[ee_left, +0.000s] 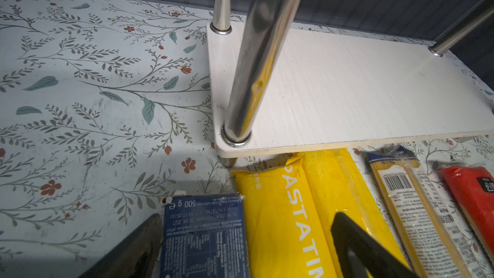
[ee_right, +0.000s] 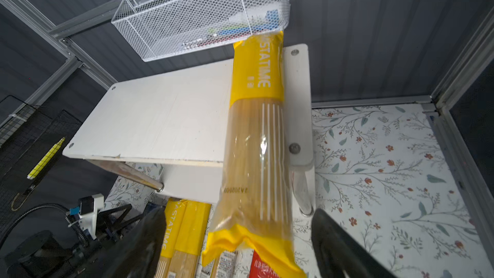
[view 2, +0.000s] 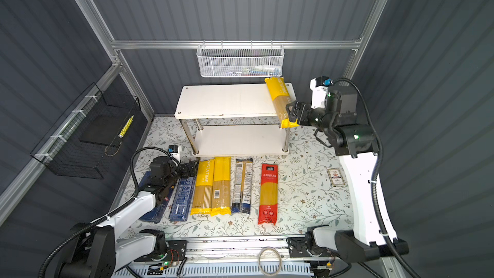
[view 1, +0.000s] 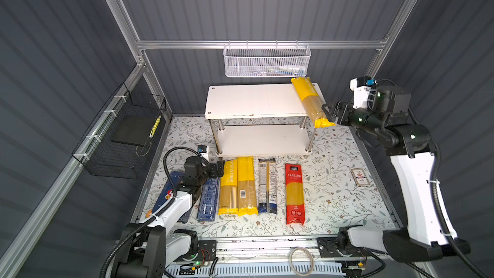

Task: Arrange pasta packages on shelves
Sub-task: Place the pasta bag on the shelf.

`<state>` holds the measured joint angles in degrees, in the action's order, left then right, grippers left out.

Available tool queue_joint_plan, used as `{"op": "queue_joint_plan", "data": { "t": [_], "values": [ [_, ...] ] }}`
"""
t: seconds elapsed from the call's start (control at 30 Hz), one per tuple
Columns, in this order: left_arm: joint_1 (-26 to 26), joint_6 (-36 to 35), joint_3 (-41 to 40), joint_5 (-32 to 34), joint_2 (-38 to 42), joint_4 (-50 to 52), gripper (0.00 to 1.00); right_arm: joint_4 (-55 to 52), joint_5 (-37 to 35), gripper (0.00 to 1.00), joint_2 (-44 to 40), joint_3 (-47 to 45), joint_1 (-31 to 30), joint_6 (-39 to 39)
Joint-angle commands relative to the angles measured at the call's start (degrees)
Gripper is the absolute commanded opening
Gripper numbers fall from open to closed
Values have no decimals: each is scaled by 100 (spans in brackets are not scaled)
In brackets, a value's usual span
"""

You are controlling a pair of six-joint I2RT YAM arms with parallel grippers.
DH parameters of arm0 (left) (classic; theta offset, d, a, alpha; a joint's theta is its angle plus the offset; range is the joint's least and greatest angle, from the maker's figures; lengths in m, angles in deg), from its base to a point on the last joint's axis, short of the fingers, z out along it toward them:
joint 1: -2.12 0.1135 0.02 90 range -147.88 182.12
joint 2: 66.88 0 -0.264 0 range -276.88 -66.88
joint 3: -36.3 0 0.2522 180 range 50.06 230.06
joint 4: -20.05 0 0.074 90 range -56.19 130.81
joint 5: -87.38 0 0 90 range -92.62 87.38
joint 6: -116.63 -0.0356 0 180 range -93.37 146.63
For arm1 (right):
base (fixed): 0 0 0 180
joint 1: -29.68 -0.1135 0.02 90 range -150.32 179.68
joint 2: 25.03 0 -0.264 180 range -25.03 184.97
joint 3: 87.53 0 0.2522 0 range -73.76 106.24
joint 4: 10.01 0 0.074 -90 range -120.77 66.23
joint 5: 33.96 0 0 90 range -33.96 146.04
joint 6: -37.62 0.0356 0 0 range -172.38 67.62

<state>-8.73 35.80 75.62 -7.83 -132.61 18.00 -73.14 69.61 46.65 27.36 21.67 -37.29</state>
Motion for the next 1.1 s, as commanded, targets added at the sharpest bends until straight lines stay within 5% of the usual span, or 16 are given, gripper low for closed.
{"op": "queue_joint_plan", "data": {
  "t": [0.0,0.7,1.07],
  "values": [
    [-31,-135,50,-90,-14,6,100,-56,209,87,-190,-429,1,-143],
    [-31,-135,53,-85,-12,8,100,153,1078,90,-88,-812,-86,-257],
    [-31,-134,28,-70,32,0,100,-172,148,95,-178,-764,-95,-394]
  ]
}}
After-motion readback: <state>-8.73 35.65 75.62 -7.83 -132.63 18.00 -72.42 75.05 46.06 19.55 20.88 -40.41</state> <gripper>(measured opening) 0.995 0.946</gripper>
